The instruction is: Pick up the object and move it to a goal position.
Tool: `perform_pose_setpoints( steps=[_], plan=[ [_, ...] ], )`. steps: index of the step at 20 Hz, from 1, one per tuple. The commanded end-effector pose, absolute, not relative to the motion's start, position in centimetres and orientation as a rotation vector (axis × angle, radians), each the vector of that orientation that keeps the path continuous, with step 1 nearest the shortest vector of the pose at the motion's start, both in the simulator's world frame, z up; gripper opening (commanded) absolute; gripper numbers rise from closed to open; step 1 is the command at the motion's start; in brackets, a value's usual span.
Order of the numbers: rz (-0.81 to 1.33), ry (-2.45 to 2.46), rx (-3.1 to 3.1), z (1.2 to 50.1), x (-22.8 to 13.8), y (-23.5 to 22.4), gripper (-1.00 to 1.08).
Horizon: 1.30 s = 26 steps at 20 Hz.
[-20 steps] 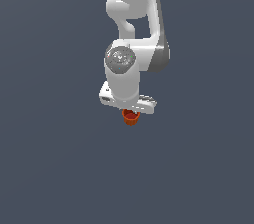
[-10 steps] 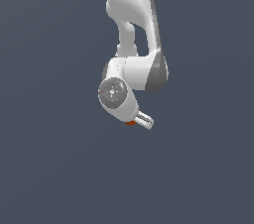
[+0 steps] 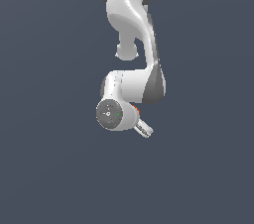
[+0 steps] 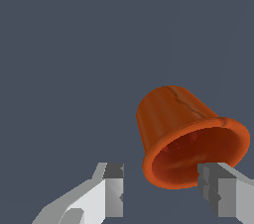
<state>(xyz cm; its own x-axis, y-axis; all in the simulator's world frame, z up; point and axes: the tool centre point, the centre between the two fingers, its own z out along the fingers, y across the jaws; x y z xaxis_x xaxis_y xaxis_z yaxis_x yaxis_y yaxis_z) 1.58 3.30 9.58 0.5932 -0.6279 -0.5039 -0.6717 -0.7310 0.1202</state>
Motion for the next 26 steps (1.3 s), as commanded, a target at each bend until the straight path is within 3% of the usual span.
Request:
perform_pose_setpoints(
  steps=[1,22,23,26],
  plan=[
    [0.849,1.153,-2.705,9.3,1.6,3.5,0.28],
    [0.880,1.184,-2.685,6.9,0.2,4.5,0.28],
    [0.880,1.184,-2.685,6.9,0.2,4.5,-1.00],
    [0.880,1.184,-2.685,6.9,0.2,4.5,-1.00]
  ],
)
